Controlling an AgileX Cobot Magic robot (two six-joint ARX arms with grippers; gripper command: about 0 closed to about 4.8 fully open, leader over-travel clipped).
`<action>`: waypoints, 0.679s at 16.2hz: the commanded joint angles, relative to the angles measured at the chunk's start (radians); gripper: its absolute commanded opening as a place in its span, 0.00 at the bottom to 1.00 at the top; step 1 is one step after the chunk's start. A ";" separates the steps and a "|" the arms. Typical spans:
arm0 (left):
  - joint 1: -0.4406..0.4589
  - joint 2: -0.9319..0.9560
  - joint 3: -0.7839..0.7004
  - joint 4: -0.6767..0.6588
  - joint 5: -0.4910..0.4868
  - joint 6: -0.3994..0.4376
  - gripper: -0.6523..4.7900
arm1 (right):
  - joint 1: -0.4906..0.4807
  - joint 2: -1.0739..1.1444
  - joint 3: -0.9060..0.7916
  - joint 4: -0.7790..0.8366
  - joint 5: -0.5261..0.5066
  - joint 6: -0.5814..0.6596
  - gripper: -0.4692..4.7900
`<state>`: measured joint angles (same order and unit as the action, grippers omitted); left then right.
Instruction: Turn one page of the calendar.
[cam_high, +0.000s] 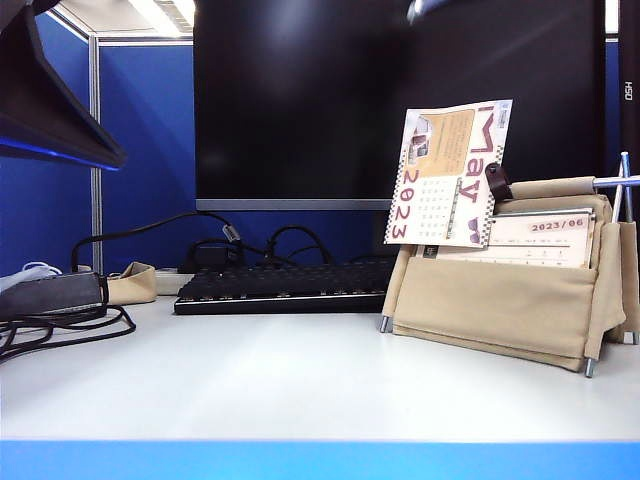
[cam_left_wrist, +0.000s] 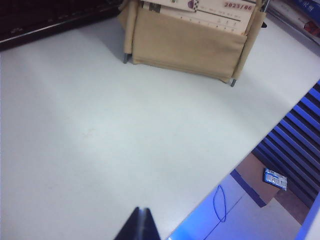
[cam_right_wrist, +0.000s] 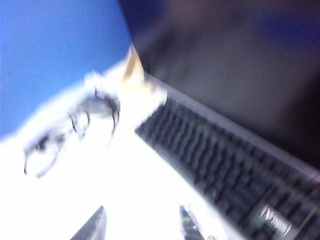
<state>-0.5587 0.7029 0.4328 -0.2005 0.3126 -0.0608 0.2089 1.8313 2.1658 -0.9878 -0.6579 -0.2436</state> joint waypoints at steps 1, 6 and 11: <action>0.000 -0.001 0.003 -0.001 0.007 0.001 0.11 | 0.026 0.083 0.006 -0.093 0.075 -0.077 0.44; 0.000 -0.001 0.003 -0.022 0.006 0.001 0.11 | 0.038 0.179 0.005 -0.099 0.133 -0.124 0.39; 0.000 -0.001 0.002 -0.023 0.006 0.001 0.11 | 0.037 0.176 0.007 -0.102 0.155 -0.124 0.28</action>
<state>-0.5587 0.7032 0.4328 -0.2287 0.3130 -0.0608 0.2462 2.0178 2.1639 -1.0954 -0.5068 -0.3645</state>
